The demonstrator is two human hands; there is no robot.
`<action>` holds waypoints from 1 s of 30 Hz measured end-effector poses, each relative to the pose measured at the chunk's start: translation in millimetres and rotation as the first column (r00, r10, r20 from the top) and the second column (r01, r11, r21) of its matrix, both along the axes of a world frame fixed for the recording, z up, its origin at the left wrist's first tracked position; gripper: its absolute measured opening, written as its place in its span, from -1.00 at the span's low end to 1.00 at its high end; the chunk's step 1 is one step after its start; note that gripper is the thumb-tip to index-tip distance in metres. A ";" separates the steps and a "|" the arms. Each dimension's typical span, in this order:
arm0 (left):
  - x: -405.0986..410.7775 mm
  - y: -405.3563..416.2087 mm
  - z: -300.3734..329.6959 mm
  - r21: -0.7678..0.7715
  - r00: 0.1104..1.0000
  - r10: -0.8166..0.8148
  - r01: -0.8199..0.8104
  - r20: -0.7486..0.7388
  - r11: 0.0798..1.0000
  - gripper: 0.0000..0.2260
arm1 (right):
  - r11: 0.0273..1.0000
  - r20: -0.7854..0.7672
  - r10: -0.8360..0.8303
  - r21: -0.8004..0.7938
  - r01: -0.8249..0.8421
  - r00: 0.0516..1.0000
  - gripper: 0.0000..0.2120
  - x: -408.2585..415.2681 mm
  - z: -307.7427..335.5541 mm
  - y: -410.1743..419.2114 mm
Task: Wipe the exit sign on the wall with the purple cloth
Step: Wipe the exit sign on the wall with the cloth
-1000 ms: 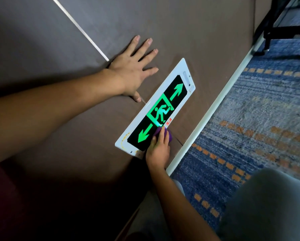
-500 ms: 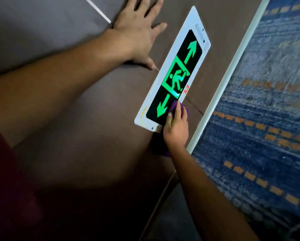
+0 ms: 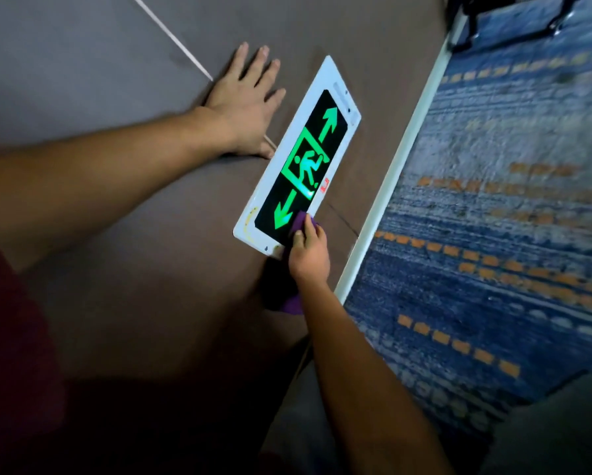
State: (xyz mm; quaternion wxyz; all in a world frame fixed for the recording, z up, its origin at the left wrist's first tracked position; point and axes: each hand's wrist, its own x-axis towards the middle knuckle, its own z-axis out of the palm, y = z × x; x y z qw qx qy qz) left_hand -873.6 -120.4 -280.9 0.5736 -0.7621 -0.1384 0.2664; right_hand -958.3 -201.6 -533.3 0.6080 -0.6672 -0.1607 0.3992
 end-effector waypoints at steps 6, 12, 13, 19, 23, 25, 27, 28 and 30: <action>-5.6 5.3 9.2 -0.025 0.999 -0.015 0.013 -0.051 1.000 -0.05 | 0.997 0.054 -0.065 -0.049 0.068 0.996 -0.54 -20.5 3.9 2.2; -7.9 5.6 11.2 -0.051 0.996 -0.027 0.023 -0.088 0.998 0.03 | 0.990 0.108 -0.087 -0.099 0.098 0.990 -0.53 -6.1 5.1 11.0; -7.6 5.6 11.1 -0.059 0.996 -0.027 0.022 -0.085 0.998 0.04 | 0.990 0.109 -0.085 -0.105 0.097 0.990 -0.53 0.3 6.6 13.0; -8.4 10.7 9.5 -0.069 0.996 -0.049 0.044 -0.071 0.997 0.04 | 0.995 0.102 -0.020 -0.091 0.030 0.995 -0.50 18.6 3.1 15.5; -9.0 12.2 9.7 -0.068 0.992 -0.071 0.064 -0.104 0.996 0.04 | 0.995 0.111 -0.014 -0.101 0.025 0.994 -0.49 -0.1 0.9 8.7; -9.4 12.5 10.4 -0.074 0.991 -0.079 0.072 -0.109 0.995 0.04 | 0.995 0.103 -0.021 -0.092 0.031 0.994 -0.50 -11.8 -2.4 3.1; -9.6 11.5 9.7 -0.077 0.991 -0.075 0.067 -0.108 0.995 0.06 | 0.994 0.094 -0.016 -0.110 0.026 0.995 -0.50 -25.1 -4.5 -3.5; -10.0 11.1 9.9 -0.078 0.992 -0.069 0.061 -0.109 0.995 0.07 | 0.991 0.079 -0.010 -0.129 0.020 0.997 -0.50 -30.6 -4.5 -5.0; -11.8 11.0 10.8 -0.085 0.991 -0.066 0.057 -0.114 0.995 0.08 | 0.987 0.049 -0.003 -0.158 0.010 0.999 -0.50 -36.4 -3.0 -4.7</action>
